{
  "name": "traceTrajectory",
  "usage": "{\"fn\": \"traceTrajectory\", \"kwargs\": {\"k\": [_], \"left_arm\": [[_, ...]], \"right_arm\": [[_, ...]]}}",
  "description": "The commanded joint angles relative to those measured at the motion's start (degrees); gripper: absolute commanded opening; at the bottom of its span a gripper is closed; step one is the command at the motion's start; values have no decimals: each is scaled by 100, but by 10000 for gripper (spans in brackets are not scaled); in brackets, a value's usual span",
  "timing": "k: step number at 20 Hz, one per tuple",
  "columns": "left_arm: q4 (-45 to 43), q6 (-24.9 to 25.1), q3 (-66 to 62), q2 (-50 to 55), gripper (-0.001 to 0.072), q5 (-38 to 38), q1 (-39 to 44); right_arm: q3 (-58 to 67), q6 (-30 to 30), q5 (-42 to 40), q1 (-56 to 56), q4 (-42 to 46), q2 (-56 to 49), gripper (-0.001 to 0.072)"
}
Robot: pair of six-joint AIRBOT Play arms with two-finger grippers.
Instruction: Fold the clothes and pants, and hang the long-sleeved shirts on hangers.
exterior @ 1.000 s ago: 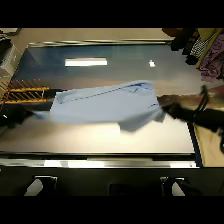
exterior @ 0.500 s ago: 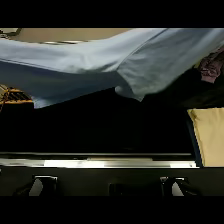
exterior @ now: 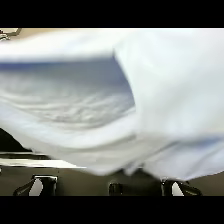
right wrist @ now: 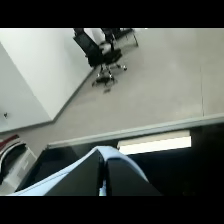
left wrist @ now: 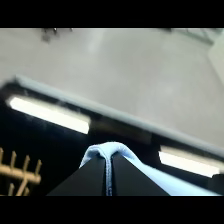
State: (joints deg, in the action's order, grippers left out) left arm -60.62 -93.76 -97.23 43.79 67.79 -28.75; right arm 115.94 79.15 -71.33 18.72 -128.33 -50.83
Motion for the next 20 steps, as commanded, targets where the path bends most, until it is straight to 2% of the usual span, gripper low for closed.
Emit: {"fn": "traceTrajectory", "kwargs": {"k": [1,3,5,7,9,12,14,16,18,20], "left_arm": [[374,501,678,800,17,74,385],[-13,752,1047,1510,17,-173,940],[-673,787,1285,2371,17,-664,1486],[-1021,785,1307,3270,17,-1283,1849],[-1014,752,1266,4085,17,-1985,2050],[-1016,678,951,5141,17,-2612,2269],[-1014,675,651,5654,17,-2647,2350],[-1016,678,503,5866,17,-2577,2363],[-1019,678,503,5855,17,-2350,2334],[-1036,678,505,5855,17,-1862,2282]], "right_arm": [[-562,-249,-693,-11,-168,-946,31],[-1121,103,-881,-11,-144,-1534,31],[-1816,555,-562,-11,-103,-2041,31],[-2465,951,33,-11,-98,-2540,31],[-2953,1123,767,-61,-96,-3069,31],[-3143,1663,1847,-448,-144,-3945,31],[-3143,1893,2583,-789,-142,-4430,32],[-3141,1904,2900,-935,-103,-4640,32],[-3136,1692,2697,-907,-81,-4629,32],[-3136,1661,2144,-863,83,-4540,32]]}}
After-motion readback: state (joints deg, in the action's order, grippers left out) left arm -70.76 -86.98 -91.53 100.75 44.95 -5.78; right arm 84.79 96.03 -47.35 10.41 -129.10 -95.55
